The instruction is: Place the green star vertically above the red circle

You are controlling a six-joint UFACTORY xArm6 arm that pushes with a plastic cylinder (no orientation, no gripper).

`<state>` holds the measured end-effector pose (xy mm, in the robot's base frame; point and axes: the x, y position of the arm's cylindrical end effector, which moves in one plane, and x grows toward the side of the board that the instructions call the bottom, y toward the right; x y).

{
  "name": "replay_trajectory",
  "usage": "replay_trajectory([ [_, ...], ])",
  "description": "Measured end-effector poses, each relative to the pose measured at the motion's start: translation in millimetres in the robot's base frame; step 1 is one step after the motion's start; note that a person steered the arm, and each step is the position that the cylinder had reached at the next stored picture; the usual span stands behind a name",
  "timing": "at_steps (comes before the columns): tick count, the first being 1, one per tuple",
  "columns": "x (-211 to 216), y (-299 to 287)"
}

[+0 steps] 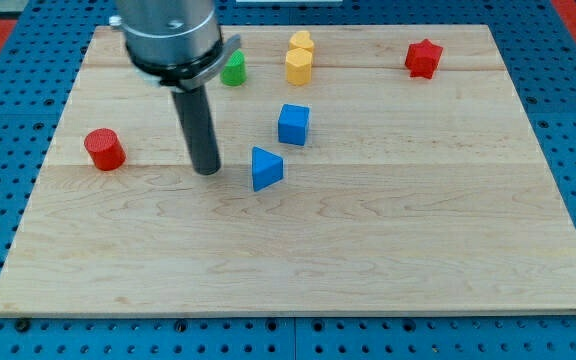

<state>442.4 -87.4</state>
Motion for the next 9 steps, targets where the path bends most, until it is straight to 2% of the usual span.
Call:
replay_trajectory([
  [3, -94.9, -29.2],
  [4, -98.0, -29.2],
  [6, -151.1, -29.2],
  [9, -181.0, -29.2],
])
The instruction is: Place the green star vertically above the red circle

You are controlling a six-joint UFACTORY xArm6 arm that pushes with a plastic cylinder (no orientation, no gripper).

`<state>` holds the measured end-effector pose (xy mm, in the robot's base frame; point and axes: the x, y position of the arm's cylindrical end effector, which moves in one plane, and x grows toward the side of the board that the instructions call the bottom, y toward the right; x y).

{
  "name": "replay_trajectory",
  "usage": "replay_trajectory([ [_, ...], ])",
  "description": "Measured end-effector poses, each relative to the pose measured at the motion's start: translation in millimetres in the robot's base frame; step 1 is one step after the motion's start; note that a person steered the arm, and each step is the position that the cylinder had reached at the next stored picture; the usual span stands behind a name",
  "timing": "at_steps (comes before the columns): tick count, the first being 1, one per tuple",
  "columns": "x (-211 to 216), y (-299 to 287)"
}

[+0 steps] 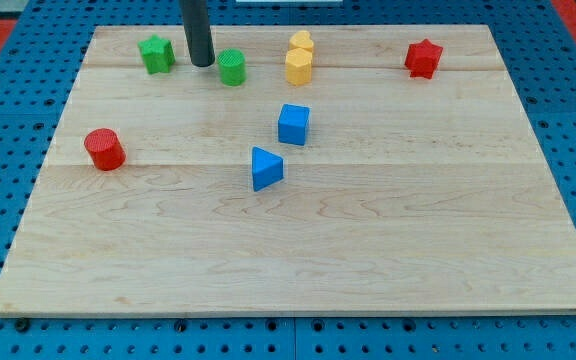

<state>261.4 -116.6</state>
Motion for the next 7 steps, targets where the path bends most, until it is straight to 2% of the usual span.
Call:
replay_trajectory([
  [1, 0.0, 0.0],
  [3, -9.1, -44.3],
  [7, -9.1, -65.3],
])
